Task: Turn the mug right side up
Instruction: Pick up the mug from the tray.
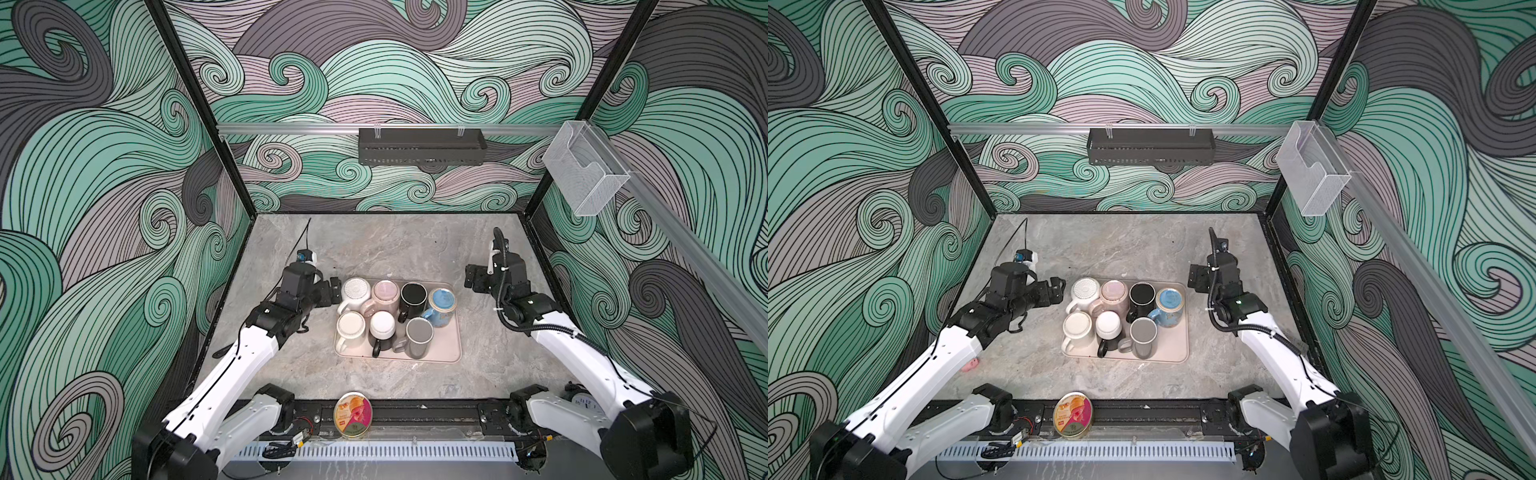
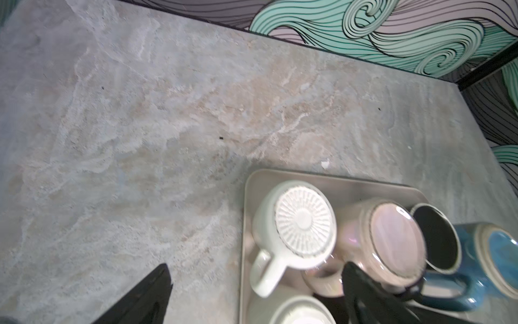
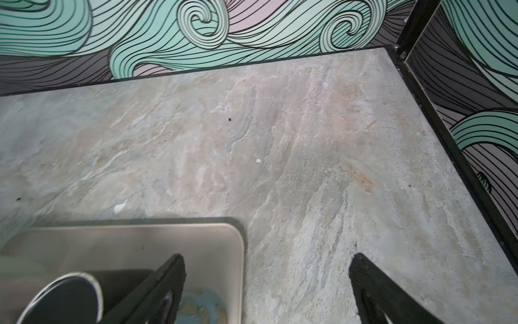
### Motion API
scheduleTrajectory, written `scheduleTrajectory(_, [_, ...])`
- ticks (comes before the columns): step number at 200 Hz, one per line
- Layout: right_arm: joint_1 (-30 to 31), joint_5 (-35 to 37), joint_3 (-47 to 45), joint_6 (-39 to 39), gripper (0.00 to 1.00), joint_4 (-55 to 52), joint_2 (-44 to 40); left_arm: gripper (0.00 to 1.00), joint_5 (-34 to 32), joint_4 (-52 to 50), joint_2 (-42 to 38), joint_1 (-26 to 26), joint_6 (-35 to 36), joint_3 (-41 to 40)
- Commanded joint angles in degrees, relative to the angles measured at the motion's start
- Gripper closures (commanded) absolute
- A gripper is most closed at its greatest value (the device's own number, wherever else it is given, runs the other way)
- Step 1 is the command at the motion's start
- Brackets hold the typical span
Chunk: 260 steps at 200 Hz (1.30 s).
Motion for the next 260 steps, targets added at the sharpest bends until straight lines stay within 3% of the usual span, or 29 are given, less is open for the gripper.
scheduleTrajectory(1, [3.4,2.6,2.7,3.1,0.14,-9.9,-1.9,0.1,2.6,-12.5,-3.0,-2.4,-4.3,2.5])
scheduleTrajectory(50, [9.3,1.0,6.7,5.1,0.18,-15.9,-2.1,0.24,1.4,-23.6,-5.9,-10.9,-9.8,4.3])
scheduleTrajectory(82, [11.1,-0.7,7.2,6.6,0.2,-16.4,-2.1,0.34,-1.6,-28.6,-4.2,-16.8,-12.4,5.8])
scheduleTrajectory(117, [11.9,-2.6,6.1,7.2,0.2,-16.0,-2.4,0.39,-2.4,-30.0,-2.1,-20.6,-14.3,4.5])
scheduleTrajectory(177, [12.6,-5.9,3.6,9.6,0.2,-13.4,-2.4,0.46,-2.2,-25.8,3.0,-23.5,-15.1,2.3])
scheduleTrajectory(260, [13.3,-6.9,1.6,10.6,0.2,-10.5,-1.4,0.57,-2.8,-21.6,9.1,-23.6,-14.2,-0.3])
